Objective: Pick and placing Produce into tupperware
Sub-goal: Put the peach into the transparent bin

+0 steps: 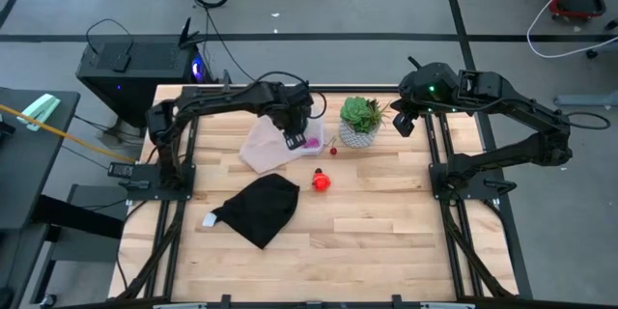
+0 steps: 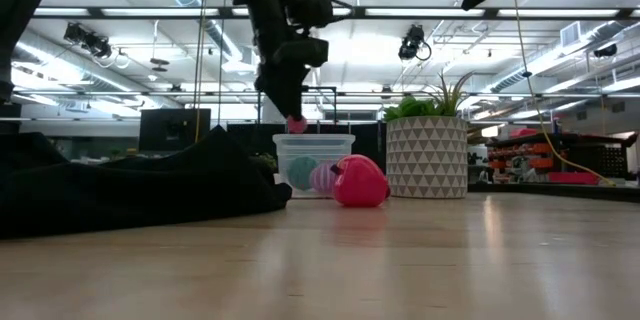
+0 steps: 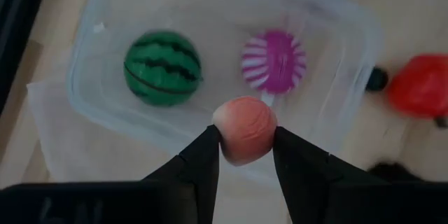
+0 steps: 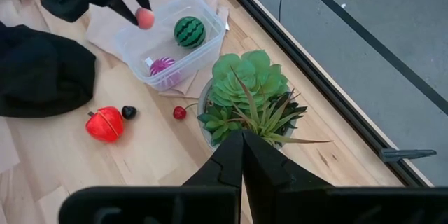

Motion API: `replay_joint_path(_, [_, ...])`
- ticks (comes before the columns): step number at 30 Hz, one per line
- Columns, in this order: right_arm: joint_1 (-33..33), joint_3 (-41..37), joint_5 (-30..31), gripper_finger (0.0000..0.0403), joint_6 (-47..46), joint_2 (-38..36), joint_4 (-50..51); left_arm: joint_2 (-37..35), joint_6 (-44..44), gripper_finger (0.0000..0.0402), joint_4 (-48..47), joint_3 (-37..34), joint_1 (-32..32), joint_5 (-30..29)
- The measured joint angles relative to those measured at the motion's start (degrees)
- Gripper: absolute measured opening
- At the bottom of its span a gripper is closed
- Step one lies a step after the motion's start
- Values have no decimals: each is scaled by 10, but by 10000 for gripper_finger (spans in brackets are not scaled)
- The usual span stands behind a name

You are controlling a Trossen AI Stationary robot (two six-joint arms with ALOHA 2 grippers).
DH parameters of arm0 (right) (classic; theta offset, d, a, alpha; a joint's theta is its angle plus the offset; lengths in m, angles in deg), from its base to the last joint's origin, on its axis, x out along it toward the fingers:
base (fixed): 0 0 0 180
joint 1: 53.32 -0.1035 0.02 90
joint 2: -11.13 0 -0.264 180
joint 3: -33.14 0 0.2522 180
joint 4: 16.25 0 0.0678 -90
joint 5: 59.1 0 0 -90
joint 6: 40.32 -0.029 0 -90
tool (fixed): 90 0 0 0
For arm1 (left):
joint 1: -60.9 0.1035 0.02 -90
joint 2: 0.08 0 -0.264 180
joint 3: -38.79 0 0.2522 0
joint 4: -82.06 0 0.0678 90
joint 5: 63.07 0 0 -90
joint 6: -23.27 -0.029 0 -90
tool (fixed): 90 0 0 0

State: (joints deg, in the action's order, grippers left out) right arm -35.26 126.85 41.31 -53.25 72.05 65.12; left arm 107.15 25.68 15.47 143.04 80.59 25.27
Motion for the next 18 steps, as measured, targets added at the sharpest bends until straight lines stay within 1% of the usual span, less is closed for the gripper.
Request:
replay_joint_path(6, [0, 0, 0, 16, -3, 0, -3, 17, -30, 132, 0, 7, -1, 0])
replay_joint_path(8, [0, 0, 0, 16, -4, 0, -3, 18, -48, 135, -20, 10, -1, 0])
replay_joint_path(13, [0, 0, 0, 16, -4, 0, -4, 37, -85, 132, -61, 51, 4, -8])
replay_joint_path(18, [0, 0, 0, 16, -4, 3, -5, 66, -104, 130, -81, 110, 9, -15])
